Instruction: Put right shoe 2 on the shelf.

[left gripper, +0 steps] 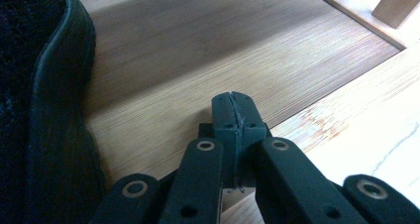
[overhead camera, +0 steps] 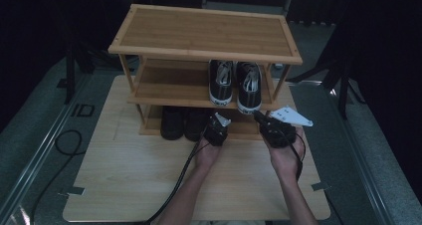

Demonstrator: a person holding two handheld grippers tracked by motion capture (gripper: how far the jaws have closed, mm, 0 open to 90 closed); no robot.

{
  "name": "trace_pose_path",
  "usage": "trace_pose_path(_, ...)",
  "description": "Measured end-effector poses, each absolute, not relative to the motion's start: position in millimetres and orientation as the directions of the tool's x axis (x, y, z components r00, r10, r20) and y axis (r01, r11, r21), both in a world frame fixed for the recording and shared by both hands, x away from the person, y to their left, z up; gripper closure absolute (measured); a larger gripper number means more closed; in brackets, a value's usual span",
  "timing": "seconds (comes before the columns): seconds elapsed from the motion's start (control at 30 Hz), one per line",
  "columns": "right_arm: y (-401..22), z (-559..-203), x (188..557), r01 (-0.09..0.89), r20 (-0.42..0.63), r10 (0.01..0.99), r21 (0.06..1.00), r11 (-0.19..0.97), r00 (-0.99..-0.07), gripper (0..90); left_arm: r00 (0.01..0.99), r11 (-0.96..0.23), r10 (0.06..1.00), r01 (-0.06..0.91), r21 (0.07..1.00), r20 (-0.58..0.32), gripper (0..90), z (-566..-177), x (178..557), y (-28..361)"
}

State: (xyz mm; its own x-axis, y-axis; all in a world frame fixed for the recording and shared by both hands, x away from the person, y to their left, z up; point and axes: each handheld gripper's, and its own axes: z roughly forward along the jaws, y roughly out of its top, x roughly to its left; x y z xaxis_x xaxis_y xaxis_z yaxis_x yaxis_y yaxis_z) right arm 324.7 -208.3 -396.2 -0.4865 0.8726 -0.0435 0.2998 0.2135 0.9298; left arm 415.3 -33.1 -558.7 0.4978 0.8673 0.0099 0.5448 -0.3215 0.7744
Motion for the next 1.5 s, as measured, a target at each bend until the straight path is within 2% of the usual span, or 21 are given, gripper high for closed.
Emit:
trace_pose_path(0.43, -202.3, -401.1, 331.9, 0.296, -0.078, 0.874, 0.923, 0.245, -0.480, 90.0, 0.496, -0.320, 0.868, 0.546, 0.774, 0.009, 90.0, -558.7, 415.3, -33.1)
trace_pose_path(1.1, -202.6, -401.1, 336.9, 0.285, -0.049, 0.877, 0.936, 0.207, -0.478, 90.0, 0.495, -0.319, 0.869, 0.543, 0.777, 0.011, 90.0, -559.0, 415.1, -33.4)
trace_pose_path(1.27, -194.2, -406.1, 339.8, 0.283, -0.071, 0.868, 0.929, 0.236, -0.492, 90.0, 0.489, -0.320, 0.872, 0.544, 0.776, 0.017, 90.0, -558.6, 414.8, -33.1)
trace_pose_path(1.5, -195.8, -405.9, 344.2, 0.294, -0.040, 0.872, 0.933, 0.207, -0.488, 90.0, 0.489, -0.320, 0.872, 0.545, 0.775, 0.016, 90.0, -558.5, 414.7, -33.1)
